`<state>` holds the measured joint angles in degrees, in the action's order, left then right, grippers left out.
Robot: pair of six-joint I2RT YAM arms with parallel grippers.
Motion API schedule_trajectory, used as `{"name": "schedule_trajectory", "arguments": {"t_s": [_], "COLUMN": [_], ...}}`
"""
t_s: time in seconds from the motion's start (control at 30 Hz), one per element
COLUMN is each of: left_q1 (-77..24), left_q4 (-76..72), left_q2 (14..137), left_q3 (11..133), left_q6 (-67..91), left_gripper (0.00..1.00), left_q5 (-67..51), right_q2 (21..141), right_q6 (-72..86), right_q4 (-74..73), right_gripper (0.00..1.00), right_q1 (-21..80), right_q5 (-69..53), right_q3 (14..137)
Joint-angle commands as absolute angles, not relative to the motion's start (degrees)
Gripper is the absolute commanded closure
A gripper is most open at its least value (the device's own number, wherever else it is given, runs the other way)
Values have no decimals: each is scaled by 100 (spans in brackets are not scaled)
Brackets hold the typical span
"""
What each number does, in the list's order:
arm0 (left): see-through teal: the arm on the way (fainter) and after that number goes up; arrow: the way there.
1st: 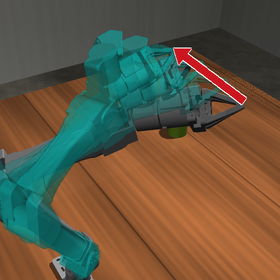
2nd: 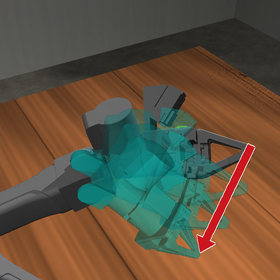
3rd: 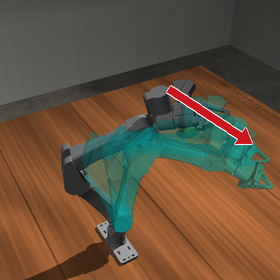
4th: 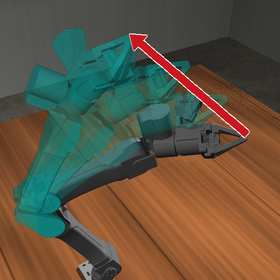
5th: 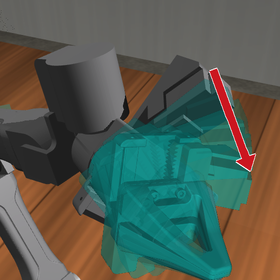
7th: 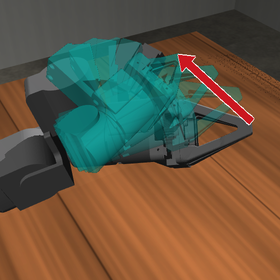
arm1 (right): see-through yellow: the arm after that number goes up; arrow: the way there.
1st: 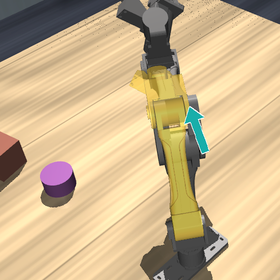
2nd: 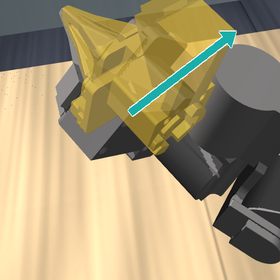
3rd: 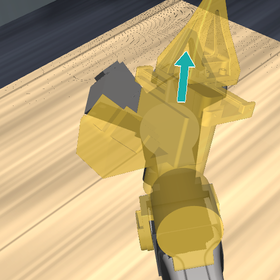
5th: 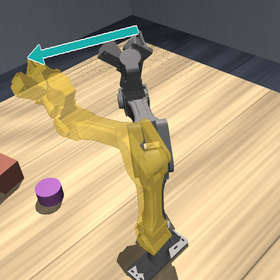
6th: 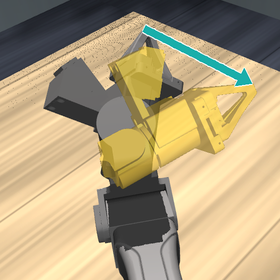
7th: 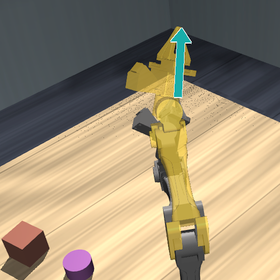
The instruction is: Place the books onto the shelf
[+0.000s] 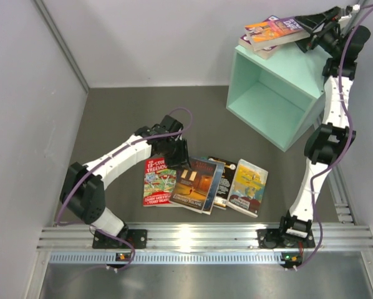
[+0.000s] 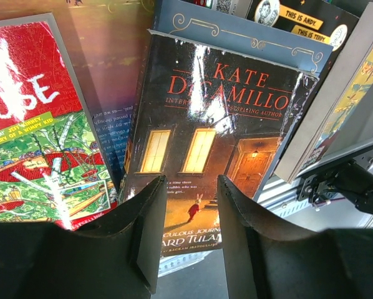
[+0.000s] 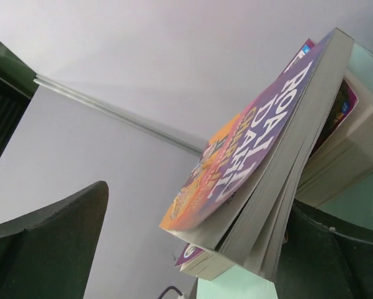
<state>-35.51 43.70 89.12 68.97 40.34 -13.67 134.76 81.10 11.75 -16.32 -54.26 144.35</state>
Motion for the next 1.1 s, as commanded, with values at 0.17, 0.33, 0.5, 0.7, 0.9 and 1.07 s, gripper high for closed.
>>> {"name": "schedule_trajectory", "arguments": {"t_s": [0.17, 0.33, 0.5, 0.7, 0.9, 1.07], "left_q1": [-3533, -3551, -3551, -3630, -3691, -3744], "left_q4": [4175, 4052, 3981, 3885, 3815, 3815], "left_q2": [8991, 9070, 9255, 9501, 9642, 9536], "left_q3": [7137, 7137, 7259, 7427, 7479, 7366], "left_q6": [4201, 4280, 4298, 4315, 4359, 4429], "left_gripper": [57, 57, 57, 58, 59, 59], "left_q5": [-1371, -1432, -1494, -1582, -1652, -1574], "right_q2": [13184, 12745, 12437, 11988, 11945, 11593], "right_q6": [7621, 6568, 5567, 4816, 4747, 4763], "right_q4": [828, -289, -1308, -2074, -2153, -1822], "right_gripper": [0, 0, 0, 0, 55, 99], "right_q1": [-1837, -2126, -2224, -2127, -1785, -1591], "right_q5": [-5045, -4659, -4413, -4077, -4193, -3674], "right_q3": [13773, 13702, 13729, 13263, 13333, 13306]}}
